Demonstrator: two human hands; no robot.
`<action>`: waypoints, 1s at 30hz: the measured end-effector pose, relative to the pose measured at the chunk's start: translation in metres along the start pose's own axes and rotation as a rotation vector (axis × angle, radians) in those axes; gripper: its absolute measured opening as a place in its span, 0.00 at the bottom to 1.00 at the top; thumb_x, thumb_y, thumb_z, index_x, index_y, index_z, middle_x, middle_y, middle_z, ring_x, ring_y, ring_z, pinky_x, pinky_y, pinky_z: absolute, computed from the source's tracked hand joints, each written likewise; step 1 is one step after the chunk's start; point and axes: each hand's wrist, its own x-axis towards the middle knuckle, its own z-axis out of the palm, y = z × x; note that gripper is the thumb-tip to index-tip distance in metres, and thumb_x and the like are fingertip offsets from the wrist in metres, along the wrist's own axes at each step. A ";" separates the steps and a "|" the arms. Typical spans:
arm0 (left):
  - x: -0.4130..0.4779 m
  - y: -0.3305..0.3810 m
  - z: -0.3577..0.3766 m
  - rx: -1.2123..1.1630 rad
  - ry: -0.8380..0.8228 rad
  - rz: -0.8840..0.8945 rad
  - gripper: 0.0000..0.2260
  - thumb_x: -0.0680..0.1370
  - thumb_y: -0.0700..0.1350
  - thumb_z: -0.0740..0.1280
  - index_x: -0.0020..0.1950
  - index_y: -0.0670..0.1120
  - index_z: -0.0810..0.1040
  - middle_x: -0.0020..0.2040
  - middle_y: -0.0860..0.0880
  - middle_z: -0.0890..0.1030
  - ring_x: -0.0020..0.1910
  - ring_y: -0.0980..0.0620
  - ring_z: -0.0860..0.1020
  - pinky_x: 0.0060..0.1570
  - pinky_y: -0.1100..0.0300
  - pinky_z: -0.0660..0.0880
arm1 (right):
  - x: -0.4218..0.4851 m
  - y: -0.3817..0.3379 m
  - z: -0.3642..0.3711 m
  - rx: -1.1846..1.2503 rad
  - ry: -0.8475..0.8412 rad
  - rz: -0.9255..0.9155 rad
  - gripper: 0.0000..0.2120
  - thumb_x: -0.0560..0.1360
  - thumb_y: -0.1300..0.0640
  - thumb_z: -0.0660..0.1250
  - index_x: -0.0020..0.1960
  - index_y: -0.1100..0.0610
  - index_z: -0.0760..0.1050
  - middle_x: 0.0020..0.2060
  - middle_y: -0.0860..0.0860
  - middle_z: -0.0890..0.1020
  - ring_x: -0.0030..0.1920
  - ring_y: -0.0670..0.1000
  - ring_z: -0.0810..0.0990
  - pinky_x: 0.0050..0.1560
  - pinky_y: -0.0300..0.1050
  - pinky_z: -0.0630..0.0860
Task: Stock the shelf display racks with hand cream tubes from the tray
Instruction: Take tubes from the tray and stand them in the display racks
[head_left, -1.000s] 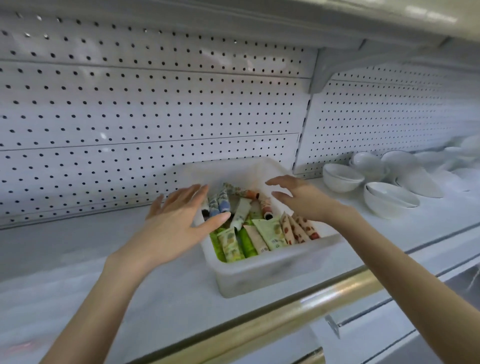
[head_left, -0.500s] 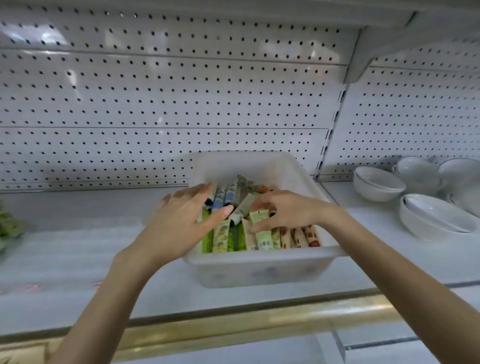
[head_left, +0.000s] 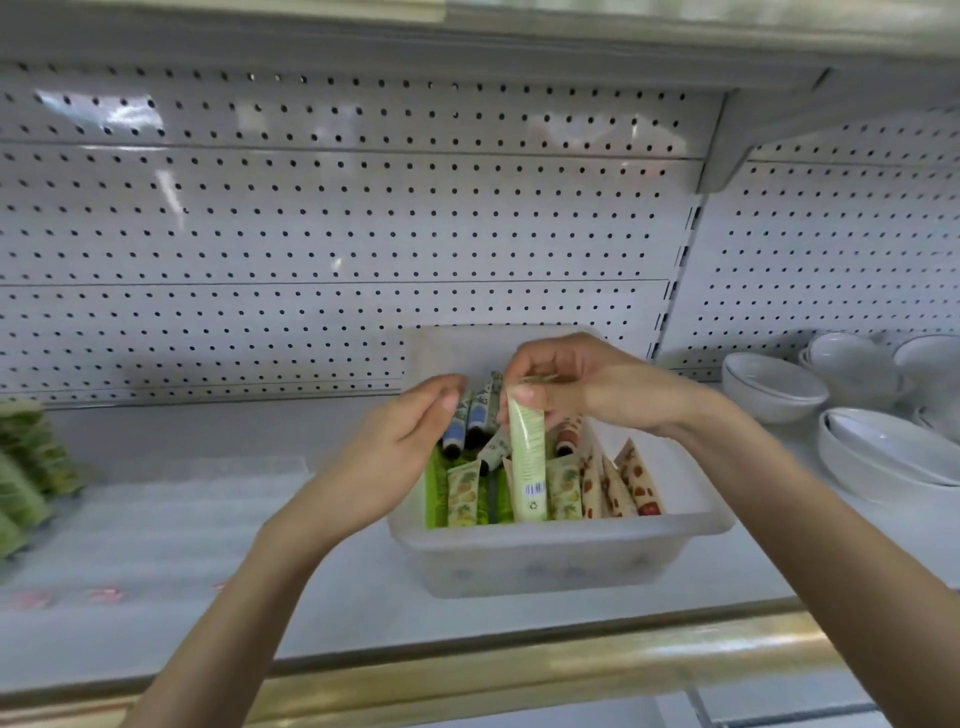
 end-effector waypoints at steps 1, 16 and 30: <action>0.000 0.001 0.001 -0.141 -0.059 -0.002 0.15 0.81 0.47 0.54 0.63 0.46 0.75 0.60 0.54 0.78 0.57 0.59 0.76 0.62 0.64 0.69 | 0.000 -0.006 0.001 0.062 0.016 -0.054 0.03 0.75 0.59 0.64 0.44 0.58 0.75 0.40 0.49 0.83 0.43 0.46 0.82 0.43 0.39 0.78; -0.007 0.007 -0.003 -0.837 -0.483 -0.063 0.15 0.69 0.51 0.68 0.53 0.49 0.83 0.43 0.50 0.84 0.41 0.56 0.81 0.42 0.63 0.78 | 0.000 -0.007 0.004 0.473 0.058 -0.286 0.08 0.65 0.46 0.75 0.39 0.48 0.82 0.42 0.44 0.80 0.46 0.43 0.79 0.57 0.49 0.76; -0.002 -0.007 -0.016 -0.538 -0.062 -0.077 0.15 0.69 0.49 0.67 0.53 0.44 0.78 0.46 0.46 0.83 0.46 0.52 0.82 0.46 0.60 0.80 | 0.010 0.038 0.001 -0.729 0.013 0.382 0.23 0.76 0.46 0.65 0.68 0.52 0.68 0.66 0.49 0.72 0.64 0.48 0.71 0.57 0.35 0.65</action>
